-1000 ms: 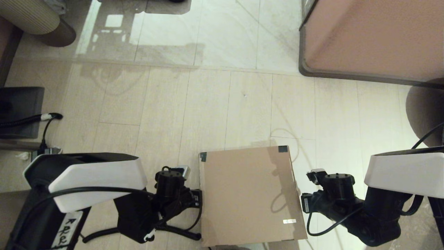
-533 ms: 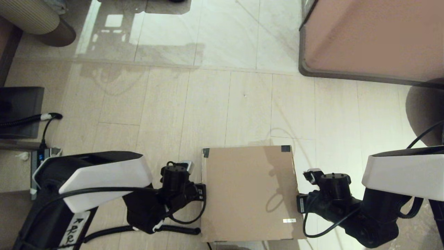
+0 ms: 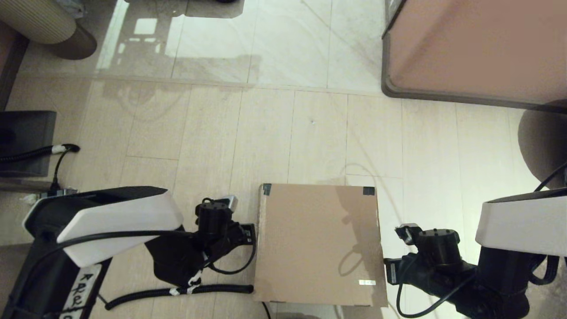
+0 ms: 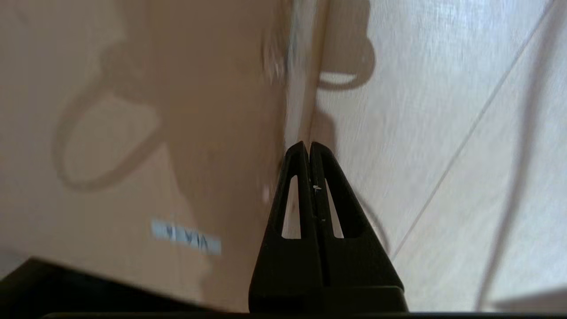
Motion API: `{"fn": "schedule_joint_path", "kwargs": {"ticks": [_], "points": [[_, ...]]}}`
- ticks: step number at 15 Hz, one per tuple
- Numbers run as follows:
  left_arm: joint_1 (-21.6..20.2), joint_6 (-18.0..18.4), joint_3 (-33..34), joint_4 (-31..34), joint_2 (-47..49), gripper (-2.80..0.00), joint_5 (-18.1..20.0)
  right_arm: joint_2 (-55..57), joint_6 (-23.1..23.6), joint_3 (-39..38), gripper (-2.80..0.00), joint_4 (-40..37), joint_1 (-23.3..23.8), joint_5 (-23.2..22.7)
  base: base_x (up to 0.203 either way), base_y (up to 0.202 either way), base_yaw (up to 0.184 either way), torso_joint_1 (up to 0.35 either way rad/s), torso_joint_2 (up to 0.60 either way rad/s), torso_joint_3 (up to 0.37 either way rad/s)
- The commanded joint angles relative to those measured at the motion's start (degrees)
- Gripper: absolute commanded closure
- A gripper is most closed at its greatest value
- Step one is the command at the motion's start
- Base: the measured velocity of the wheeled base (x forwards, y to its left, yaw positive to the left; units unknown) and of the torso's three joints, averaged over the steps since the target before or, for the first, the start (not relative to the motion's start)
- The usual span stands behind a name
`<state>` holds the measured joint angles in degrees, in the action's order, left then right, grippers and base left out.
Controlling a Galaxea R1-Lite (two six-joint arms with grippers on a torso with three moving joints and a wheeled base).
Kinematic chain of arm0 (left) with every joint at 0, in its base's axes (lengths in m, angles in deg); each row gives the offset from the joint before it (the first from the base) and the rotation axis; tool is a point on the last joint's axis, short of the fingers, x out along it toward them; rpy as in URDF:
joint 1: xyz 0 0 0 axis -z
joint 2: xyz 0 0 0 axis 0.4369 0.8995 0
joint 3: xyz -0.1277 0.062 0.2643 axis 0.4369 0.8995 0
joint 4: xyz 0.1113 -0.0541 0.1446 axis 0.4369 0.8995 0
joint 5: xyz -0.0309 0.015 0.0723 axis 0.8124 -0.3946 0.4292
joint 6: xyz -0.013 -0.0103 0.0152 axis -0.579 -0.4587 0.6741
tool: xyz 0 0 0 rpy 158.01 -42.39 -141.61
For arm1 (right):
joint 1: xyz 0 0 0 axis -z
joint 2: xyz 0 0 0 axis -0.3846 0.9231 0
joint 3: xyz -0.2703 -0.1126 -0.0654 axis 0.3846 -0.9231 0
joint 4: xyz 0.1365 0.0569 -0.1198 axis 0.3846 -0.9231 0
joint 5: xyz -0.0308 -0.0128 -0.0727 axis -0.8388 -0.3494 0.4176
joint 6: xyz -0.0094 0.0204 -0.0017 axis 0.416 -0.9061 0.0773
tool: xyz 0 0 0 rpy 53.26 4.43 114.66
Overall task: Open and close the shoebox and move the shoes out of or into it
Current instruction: Open the shoe box
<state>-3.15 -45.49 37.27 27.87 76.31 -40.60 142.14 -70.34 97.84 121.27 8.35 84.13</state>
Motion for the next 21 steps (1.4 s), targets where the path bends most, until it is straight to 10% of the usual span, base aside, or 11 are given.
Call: {"fn": "schedule_joint_path", "kwargs": {"ticks": [1,7,21], "points": [[-0.8,-0.1,3.4,-0.5,-2.0,0.00,0.0,0.0,-0.2,-3.0,0.00,3.2,0.2,0.0,0.000,0.000,0.000,0.000,0.00,0.000],[1.5,-0.2,5.8,-0.8,-1.8,0.00,0.5,8.4,0.5,-7.8,0.00,18.4,0.0,0.8,0.000,0.000,0.000,0.000,0.00,0.000],[5.3,-1.8,9.1,-0.5,-7.3,0.00,-0.1,3.4,-5.3,-14.4,0.00,18.7,-2.3,1.3,0.000,0.000,0.000,0.000,0.00,0.000]]}}
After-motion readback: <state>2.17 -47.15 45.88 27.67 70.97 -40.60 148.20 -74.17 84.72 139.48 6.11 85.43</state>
